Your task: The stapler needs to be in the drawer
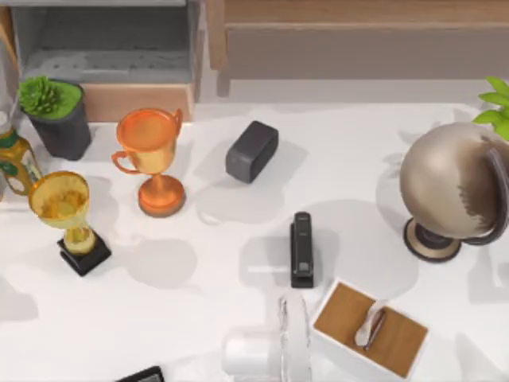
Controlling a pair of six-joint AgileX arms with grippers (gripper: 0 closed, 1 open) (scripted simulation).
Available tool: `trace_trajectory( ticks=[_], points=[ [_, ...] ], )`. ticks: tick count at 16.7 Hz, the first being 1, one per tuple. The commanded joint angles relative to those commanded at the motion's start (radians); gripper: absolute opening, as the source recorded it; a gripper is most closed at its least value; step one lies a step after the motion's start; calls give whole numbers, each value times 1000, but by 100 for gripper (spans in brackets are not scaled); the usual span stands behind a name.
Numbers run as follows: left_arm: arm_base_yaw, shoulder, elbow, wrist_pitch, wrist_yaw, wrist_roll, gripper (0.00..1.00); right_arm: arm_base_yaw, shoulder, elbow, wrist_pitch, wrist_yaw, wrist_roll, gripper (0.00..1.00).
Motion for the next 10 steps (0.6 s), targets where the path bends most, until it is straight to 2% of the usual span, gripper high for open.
trace_trajectory(
  ticks=[5, 8, 10],
  points=[
    [38, -136, 128, -78, -93, -38, 100, 0, 0, 0, 0, 0, 0, 100],
    [-20, -225, 280, -206, -180, -106, 100, 0, 0, 0, 0, 0, 0, 100],
    [-95, -269, 400, -332, -244, -178, 100, 0, 0, 0, 0, 0, 0, 100]
  ],
)
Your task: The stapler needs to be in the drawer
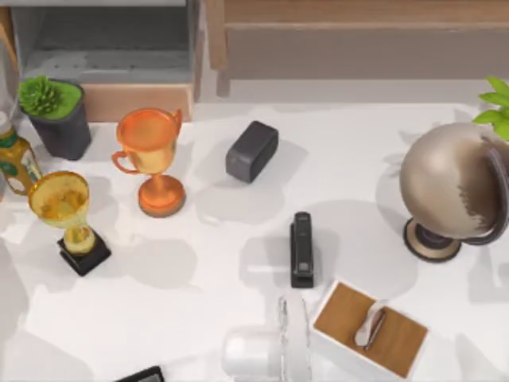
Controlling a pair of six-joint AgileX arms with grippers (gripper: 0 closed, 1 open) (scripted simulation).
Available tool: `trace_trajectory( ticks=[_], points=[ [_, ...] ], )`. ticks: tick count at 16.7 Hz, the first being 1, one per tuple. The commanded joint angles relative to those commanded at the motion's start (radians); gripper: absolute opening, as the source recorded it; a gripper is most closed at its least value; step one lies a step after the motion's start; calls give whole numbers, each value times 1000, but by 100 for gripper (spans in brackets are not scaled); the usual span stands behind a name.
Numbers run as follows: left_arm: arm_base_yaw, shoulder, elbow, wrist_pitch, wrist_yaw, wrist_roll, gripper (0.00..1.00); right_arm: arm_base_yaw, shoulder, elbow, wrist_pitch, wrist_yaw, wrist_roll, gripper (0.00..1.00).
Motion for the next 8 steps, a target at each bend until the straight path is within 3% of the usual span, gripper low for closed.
trace_trajectory(
  ticks=[8],
  points=[
    [-429, -49, 494, -711, -259, -454, 100, 0, 0, 0, 0, 0, 0, 100]
  ],
)
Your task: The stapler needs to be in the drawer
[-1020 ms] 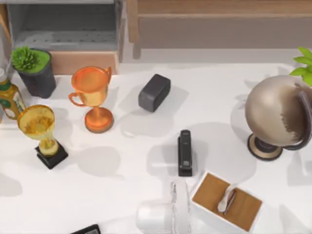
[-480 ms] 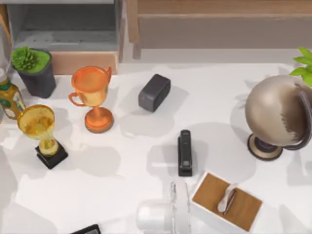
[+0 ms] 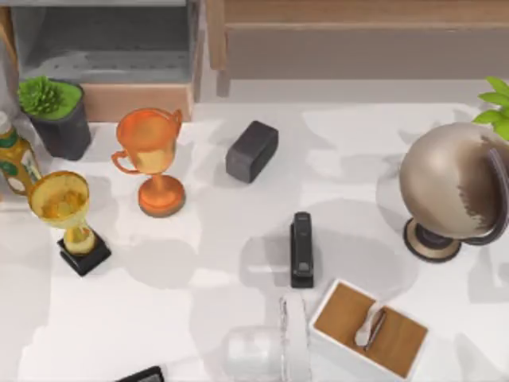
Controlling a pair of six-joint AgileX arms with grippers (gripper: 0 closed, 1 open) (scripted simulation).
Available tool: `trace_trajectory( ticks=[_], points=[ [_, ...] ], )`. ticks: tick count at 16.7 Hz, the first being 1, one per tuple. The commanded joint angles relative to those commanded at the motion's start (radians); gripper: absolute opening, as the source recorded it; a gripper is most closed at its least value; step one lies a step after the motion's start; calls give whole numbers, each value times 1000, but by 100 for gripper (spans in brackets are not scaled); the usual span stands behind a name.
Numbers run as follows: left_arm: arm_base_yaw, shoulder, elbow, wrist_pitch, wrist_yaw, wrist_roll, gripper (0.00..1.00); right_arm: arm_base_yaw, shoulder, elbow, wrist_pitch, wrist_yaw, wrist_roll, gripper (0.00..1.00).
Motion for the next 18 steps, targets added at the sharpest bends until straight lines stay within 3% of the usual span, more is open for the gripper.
trace_trajectory(
  ticks=[6, 11, 15, 18],
  points=[
    [-363, 120, 308, -673, -149, -564, 100, 0, 0, 0, 0, 0, 0, 100],
    [-662, 318, 518, -1223, -222, -1117, 100, 0, 0, 0, 0, 0, 0, 100],
    [-855, 491, 647, -1563, -251, -1480, 100, 0, 0, 0, 0, 0, 0, 100],
    [-960, 592, 715, -1728, -259, -1654, 100, 0, 0, 0, 0, 0, 0, 100]
  ],
)
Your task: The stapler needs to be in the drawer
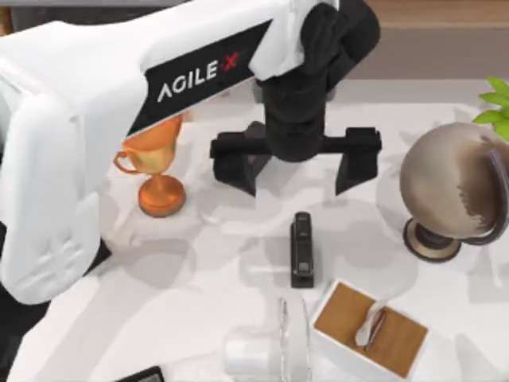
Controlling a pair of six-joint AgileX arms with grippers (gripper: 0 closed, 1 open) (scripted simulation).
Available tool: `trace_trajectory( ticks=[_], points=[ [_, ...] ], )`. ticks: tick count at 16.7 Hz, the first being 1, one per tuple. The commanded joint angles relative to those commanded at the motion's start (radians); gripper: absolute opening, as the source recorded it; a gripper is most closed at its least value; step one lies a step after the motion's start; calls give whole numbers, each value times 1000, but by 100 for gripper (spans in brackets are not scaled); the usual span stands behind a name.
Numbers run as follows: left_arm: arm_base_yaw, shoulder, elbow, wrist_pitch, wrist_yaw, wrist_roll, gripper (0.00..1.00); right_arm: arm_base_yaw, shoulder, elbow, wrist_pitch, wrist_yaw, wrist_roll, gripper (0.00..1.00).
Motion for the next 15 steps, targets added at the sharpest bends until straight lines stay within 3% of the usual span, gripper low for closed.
trace_trajectory(
  ticks=[3, 8, 15],
  points=[
    [-54, 51, 35, -75, -1, -80, 100, 0, 0, 0, 0, 0, 0, 100],
    [-58, 54, 37, -80, -1, -85, 100, 0, 0, 0, 0, 0, 0, 100],
    [-22, 64, -58, 24, -3, -51, 100, 0, 0, 0, 0, 0, 0, 100]
  ],
)
